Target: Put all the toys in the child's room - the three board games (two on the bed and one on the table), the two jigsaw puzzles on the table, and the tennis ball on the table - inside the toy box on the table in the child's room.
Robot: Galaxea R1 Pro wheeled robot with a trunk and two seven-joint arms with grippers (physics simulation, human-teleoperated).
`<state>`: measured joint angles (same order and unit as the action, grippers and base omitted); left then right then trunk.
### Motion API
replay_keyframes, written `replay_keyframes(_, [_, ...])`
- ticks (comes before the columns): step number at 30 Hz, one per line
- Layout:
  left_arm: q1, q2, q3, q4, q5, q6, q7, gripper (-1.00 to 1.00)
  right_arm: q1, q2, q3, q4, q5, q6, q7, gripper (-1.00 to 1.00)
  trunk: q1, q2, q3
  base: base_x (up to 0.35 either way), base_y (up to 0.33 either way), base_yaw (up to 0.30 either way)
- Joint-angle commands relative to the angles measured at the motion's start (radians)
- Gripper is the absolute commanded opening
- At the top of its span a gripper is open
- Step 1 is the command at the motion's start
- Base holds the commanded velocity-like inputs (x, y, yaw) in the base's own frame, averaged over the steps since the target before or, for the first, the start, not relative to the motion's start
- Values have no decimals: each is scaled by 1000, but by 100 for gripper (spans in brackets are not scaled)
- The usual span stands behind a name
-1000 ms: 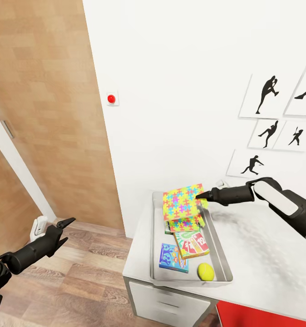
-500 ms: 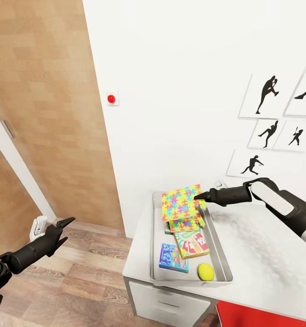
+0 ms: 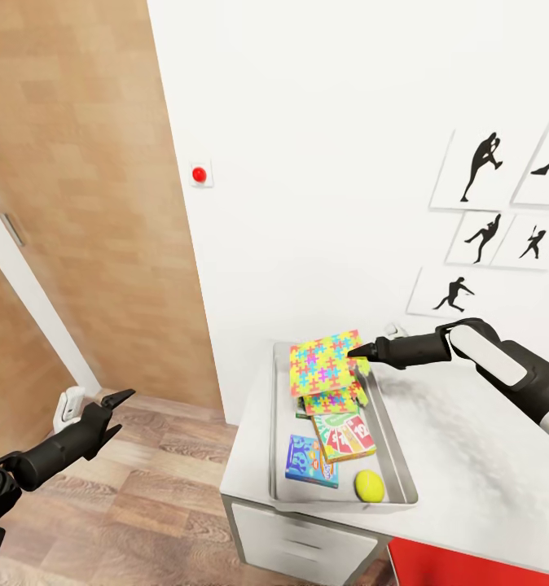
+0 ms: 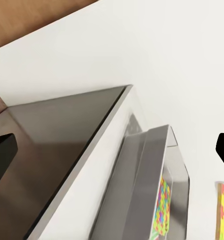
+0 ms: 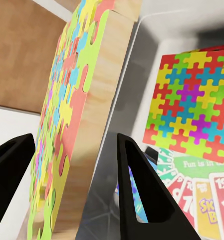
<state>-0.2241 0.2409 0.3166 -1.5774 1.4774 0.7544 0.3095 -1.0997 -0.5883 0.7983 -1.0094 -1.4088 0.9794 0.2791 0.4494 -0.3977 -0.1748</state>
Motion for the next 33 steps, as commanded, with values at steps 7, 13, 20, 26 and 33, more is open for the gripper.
replay_keyframes(7, [-1,0,1,-1,11,3,10,100,-3,-1,4,-3,8,-1,12,-100,1,-2,-12,0,0,0])
replay_keyframes(13, [-1,0,1,-1,11,3,10,100,-3,-1,4,-4,8,-1,27,-100,1,-2,-21,0,0,0])
replay_keyframes(20, [-1,0,1,-1,11,3,10,100,-3,0,4,-4,8,-1,49,-100,1,-2,-33,0,0,0])
replay_keyframes(26, [-1,0,1,-1,11,3,10,100,-3,0,4,-5,9,-1,54,-100,1,-2,-42,0,0,0])
replay_keyframes(33, [-2,0,1,-1,11,3,10,100,-3,0,4,-5,10,-1,57,-100,1,-2,-53,0,0,0])
